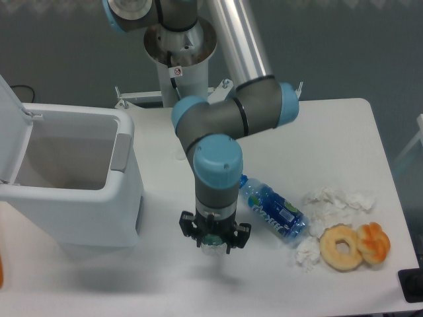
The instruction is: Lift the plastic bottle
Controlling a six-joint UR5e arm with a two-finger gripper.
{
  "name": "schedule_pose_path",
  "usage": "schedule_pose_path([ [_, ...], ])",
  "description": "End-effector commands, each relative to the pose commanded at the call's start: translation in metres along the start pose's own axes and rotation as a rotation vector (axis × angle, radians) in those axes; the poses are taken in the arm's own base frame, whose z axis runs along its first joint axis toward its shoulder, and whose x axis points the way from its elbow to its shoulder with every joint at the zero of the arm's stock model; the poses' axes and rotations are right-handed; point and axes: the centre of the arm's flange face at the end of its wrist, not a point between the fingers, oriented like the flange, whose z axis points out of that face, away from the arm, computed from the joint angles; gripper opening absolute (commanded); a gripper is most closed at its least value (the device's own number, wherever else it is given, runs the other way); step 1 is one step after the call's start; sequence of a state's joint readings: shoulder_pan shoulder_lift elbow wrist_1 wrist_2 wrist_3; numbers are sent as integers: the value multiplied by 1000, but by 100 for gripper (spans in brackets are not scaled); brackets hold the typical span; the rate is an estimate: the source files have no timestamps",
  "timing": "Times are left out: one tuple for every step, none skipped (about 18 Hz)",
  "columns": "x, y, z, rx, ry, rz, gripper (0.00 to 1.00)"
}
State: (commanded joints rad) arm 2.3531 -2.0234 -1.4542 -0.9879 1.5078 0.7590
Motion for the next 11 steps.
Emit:
schedule_pose_path([
  [-1, 2, -10, -14, -31, 30, 67],
  [1, 2, -16, -29, -55, 60, 67],
  [7, -1, -19, -34, -63, 84, 67],
  [8, -2, -20, -35, -64, 95, 67],
  [10, -2, -29, -27, -72, 109, 66],
  [11, -3, -38, -14, -79, 117, 64],
  [12, -4, -47, -1, -85, 122, 63],
  [14, -5, -56, 9, -95, 126, 63],
  [19, -7, -62, 15, -99, 135, 63],
  [23, -7, -68, 17, -105, 141, 64],
  [24, -6, -74, 21, -110, 144, 64],
])
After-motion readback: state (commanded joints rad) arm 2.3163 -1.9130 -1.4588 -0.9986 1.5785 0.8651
